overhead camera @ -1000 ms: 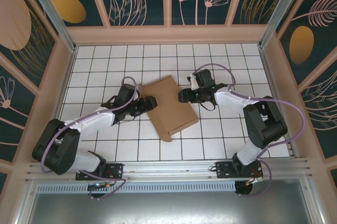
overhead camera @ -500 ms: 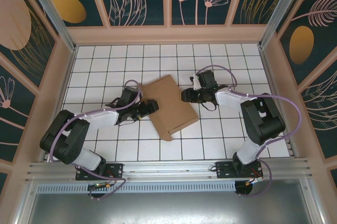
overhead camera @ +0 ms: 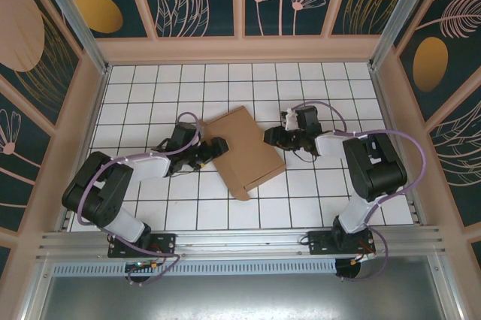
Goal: Fold the paper box
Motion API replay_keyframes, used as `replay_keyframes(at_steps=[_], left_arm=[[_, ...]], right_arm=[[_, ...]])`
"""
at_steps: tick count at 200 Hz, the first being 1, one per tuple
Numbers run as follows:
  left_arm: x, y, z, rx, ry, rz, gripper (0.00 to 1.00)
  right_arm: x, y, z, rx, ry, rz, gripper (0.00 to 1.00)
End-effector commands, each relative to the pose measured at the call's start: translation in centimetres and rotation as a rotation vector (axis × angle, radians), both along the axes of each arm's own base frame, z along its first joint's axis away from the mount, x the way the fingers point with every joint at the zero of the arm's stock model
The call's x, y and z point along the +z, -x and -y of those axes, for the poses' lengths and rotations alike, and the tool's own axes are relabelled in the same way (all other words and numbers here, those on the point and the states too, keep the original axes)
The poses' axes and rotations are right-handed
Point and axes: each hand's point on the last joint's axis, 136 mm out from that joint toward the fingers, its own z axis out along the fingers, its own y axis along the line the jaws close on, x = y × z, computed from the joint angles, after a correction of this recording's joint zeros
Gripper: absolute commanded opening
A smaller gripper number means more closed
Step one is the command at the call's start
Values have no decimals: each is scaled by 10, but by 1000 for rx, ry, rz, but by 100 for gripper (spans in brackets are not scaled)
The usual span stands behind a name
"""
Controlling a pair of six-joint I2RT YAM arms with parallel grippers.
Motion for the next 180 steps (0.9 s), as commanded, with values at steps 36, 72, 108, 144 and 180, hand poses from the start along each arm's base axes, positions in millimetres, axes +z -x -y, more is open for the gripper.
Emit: replay_keyframes(at_steps=[36, 72, 108, 144, 180], left_arm=[[35, -13, 22, -44, 138, 130, 96], [33, -13, 15, -37, 83, 123, 96], [17, -13, 9, -20, 16, 70, 94], [8, -11, 0, 7, -24, 41, 93], [15, -12, -5, 25, -42, 64, 93]], right_arm=[[-49, 25, 27, -77, 70, -195, 41], [-52, 23, 32, -92, 87, -194, 41], [-53, 23, 36, -105, 94, -195, 40], [-54, 22, 42, -122, 101, -197, 40], [-54, 21, 44, -133, 95, -195, 40]])
